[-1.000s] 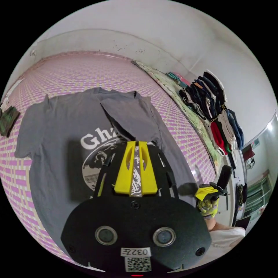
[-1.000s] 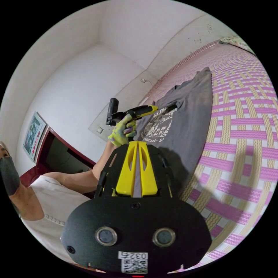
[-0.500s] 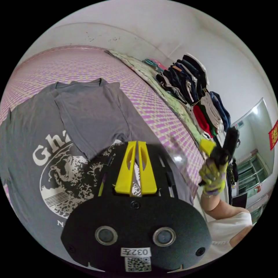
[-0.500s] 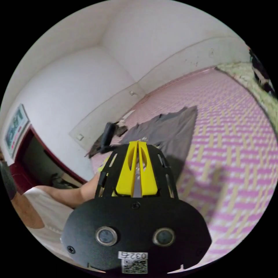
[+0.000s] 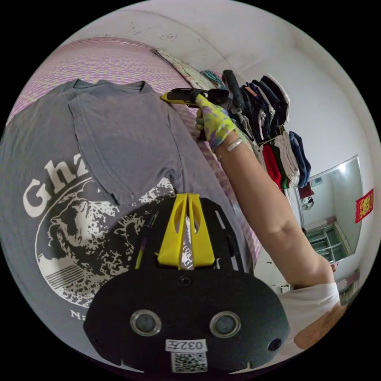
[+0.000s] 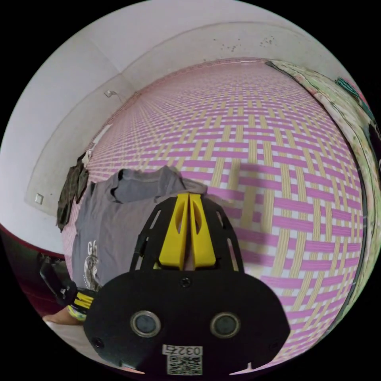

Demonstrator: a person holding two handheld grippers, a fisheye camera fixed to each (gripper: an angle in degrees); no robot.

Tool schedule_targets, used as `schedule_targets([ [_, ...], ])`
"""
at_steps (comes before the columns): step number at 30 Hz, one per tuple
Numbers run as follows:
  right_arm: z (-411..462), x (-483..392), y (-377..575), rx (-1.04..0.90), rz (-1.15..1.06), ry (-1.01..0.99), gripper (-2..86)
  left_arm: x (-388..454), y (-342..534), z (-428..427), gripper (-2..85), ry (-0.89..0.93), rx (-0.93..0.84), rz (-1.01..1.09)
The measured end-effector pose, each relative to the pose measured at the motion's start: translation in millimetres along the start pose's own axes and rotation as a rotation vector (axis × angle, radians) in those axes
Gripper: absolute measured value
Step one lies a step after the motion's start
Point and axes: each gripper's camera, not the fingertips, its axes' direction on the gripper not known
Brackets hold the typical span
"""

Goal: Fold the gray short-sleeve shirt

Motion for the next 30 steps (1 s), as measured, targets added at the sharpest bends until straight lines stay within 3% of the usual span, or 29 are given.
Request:
schedule_targets([
  [3,0,-7,-7,-0.027,-0.004,0.019,-1.0,-4,1,-2,-0.9,-0.009,-0.001,0.006],
  [9,-21,-20,2,-0.058,0.002,0.263,-1.0,-7,-2,9,-0.9,0.002,-0.017,0.024],
  [11,-53,-31,15,0.039,-0.007,0.299,-1.0,-4,-7,17,-0.9,-0.014,-0.018,0.028],
  [14,-112,-74,50,0.242,-0.157,0.155,-1.0,6,-14,24,-0.9,-0.086,-0.026,0.075],
  [18,-143,-135,88,0.251,-0.334,0.031,-1.0,-13,-6,15,-0.9,0.020,-0.016,0.042],
  [20,-156,-165,111,0.243,-0.429,-0.082,-1.0,-28,41,-35,-0.8,0.274,0.117,0.063],
  [21,-158,-173,115,0.239,-0.450,-0.105,-1.0,-30,58,-50,-0.7,0.298,0.149,0.075],
  [24,-156,-211,129,0.197,-0.531,-0.179,-0.9,-46,165,-133,0.8,0.149,0.304,0.100],
  [26,-139,-254,131,0.139,-0.610,-0.212,-0.7,-68,259,-188,4.3,-0.055,0.404,0.032],
  [30,-87,-337,122,0.034,-0.718,-0.161,1.6,-95,368,-230,9.5,-0.201,0.466,-0.074],
])
